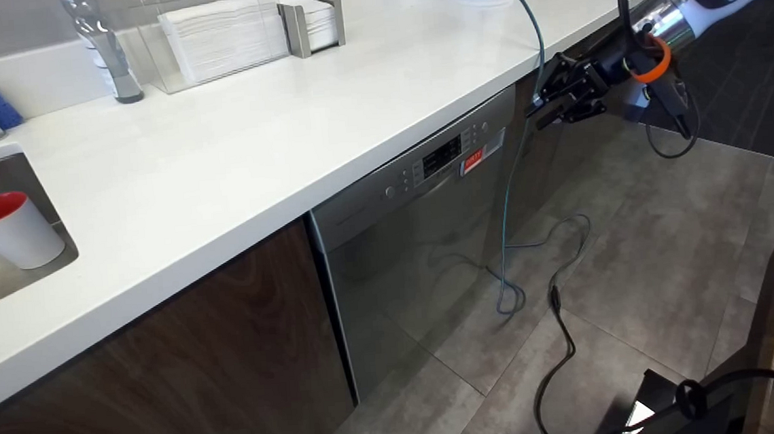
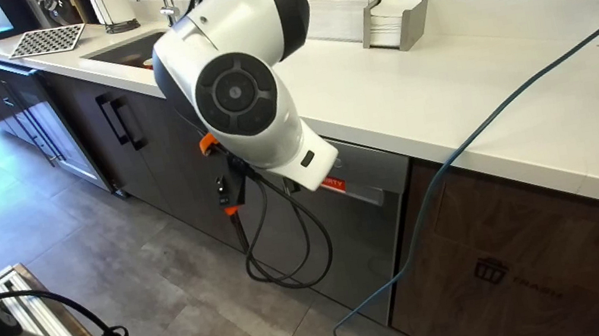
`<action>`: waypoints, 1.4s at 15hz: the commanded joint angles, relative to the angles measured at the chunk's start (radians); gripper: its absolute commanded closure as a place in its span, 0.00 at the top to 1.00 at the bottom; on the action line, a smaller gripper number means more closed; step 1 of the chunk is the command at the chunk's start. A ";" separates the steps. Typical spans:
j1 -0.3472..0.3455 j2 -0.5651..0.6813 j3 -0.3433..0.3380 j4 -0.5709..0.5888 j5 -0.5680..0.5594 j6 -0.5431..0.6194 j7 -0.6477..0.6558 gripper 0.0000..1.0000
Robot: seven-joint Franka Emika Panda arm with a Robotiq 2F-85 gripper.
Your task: Press a button on the oven
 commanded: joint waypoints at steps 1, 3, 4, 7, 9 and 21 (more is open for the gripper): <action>-0.065 0.108 0.065 0.082 0.135 -0.042 -0.061 0.07; -0.073 0.151 0.081 0.115 0.186 -0.055 -0.070 0.00; -0.074 0.177 0.086 0.134 0.212 -0.063 -0.072 0.00; -0.070 0.242 0.091 0.188 0.282 -0.075 -0.081 0.00; -0.065 0.282 0.090 0.224 0.325 -0.075 -0.084 0.00; -0.053 0.355 0.061 0.307 0.467 -0.070 -0.102 0.00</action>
